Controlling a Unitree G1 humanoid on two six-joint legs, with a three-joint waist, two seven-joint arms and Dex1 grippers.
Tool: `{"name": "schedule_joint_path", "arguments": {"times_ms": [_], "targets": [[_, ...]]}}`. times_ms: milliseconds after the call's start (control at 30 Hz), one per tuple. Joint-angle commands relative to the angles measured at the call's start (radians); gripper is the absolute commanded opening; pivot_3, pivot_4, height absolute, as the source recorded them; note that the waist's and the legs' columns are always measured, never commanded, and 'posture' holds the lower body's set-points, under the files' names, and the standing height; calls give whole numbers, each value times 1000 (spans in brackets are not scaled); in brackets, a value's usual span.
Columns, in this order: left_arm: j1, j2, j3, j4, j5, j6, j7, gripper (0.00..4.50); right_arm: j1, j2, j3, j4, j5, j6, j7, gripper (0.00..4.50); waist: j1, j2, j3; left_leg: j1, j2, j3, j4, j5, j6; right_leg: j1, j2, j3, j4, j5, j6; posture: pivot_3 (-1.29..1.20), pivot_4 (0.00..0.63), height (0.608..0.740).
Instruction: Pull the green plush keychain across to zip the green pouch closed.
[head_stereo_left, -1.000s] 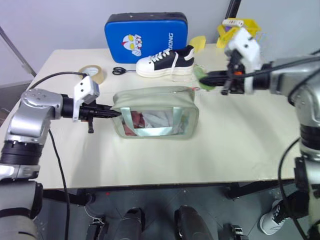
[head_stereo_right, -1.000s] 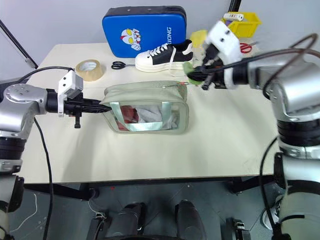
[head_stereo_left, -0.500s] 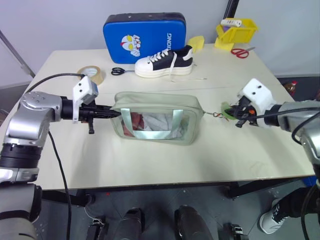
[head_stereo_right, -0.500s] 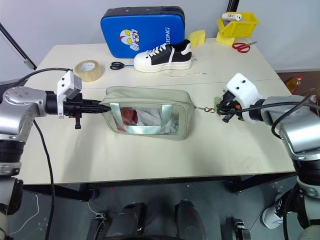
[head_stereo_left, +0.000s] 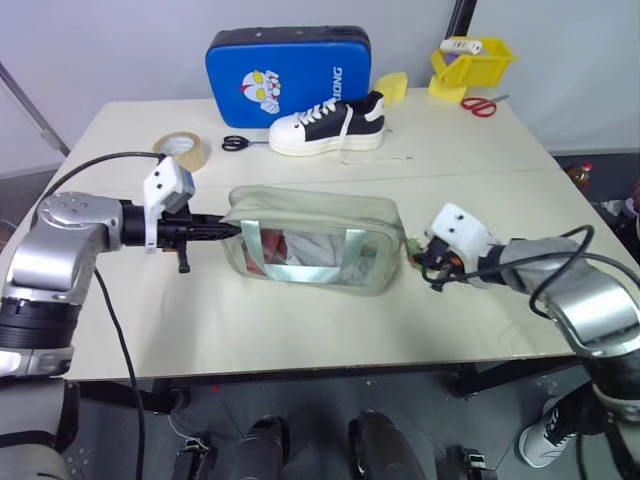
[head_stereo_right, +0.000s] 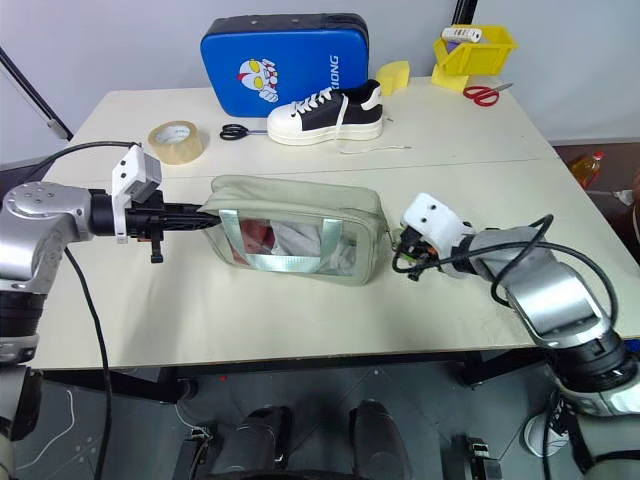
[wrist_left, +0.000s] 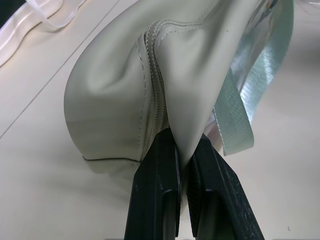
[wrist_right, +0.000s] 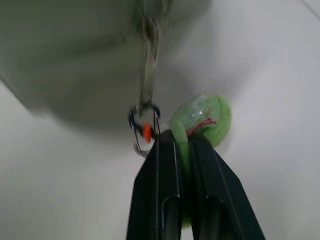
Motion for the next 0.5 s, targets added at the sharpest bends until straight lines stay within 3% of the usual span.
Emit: {"name": "schedule_joint_path", "arguments": {"times_ms": [33, 100, 233, 300, 500], "targets": [[-7, 24, 43, -24, -14, 6, 9, 0, -65, 25, -105, -17, 80, 73, 7, 1146, 3, 0, 0, 0, 0, 0, 0, 0, 0, 0, 0, 0, 0, 0, 0, 0, 150, 740], [-11, 21, 44, -30, -18, 10, 10, 0, -86, 13, -125, -14, 98, 94, 16, 2058, 8, 0, 0, 0, 0, -1, 0, 0, 0, 0, 0, 0, -1, 0, 0, 0, 150, 740], [-21, 14, 41, -48, -23, 20, 14, 0, -94, -39, -172, 22, 114, 87, 42, 4291, 23, 0, 0, 0, 0, 0, 0, 0, 0, 0, -1, 0, -1, 0, 0, 0, 150, 740], [-21, 16, 41, -59, -29, 29, 15, 0, -89, -66, -196, 40, 120, 75, 53, 4444, 24, 0, 0, 0, 0, 1, 0, 0, 0, 0, -1, 0, -1, 0, 0, 0, 150, 740], [-38, 45, 79, -68, -84, 62, -24, 2427, -101, -109, -326, 78, 209, 53, 122, 4500, 23, 0, 0, 0, 0, 1, 0, 0, 0, 1, -1, 0, -1, 0, 0, 0, 150, 740]]}}
